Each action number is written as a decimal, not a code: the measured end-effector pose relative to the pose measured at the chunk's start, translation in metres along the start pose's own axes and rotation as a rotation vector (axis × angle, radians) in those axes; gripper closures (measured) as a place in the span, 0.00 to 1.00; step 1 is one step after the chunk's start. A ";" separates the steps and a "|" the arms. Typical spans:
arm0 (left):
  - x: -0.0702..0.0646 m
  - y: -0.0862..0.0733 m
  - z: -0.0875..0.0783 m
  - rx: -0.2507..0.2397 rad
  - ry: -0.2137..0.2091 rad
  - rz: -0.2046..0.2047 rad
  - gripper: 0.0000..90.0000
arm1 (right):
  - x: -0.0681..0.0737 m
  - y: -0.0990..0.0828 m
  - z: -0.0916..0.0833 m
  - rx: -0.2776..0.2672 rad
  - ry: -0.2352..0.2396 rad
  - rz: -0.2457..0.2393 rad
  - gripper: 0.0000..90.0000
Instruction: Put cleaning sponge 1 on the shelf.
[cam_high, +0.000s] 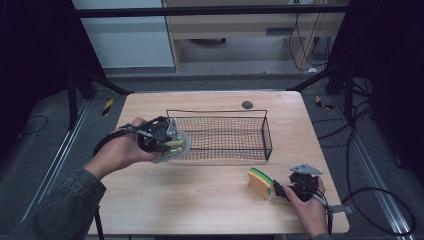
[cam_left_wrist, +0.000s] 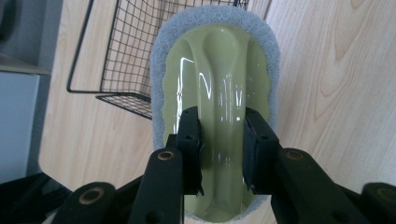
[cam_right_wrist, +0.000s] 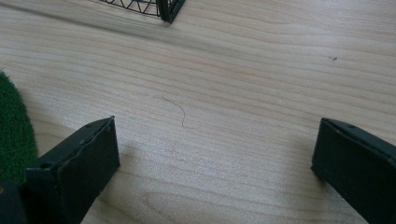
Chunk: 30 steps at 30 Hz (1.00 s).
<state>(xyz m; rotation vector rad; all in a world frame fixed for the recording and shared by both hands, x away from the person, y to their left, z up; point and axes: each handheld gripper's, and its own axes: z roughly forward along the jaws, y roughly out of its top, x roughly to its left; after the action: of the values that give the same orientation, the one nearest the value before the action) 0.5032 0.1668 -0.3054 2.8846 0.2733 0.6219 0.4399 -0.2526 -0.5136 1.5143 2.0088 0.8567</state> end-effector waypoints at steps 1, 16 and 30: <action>0.000 0.002 0.000 -0.003 0.007 0.007 0.79 | 0.000 0.000 0.000 0.000 0.000 0.000 0.01; 0.007 0.025 0.007 -0.004 0.089 0.068 0.79 | 0.000 0.000 0.000 -0.001 0.001 0.000 0.01; 0.014 0.041 0.012 -0.018 0.099 0.104 0.79 | 0.001 0.001 0.001 -0.002 -0.001 -0.003 0.01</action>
<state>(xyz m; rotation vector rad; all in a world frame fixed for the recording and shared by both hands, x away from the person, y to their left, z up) 0.5264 0.1288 -0.3027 2.8695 0.1314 0.7824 0.4406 -0.2518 -0.5138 1.5103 2.0088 0.8562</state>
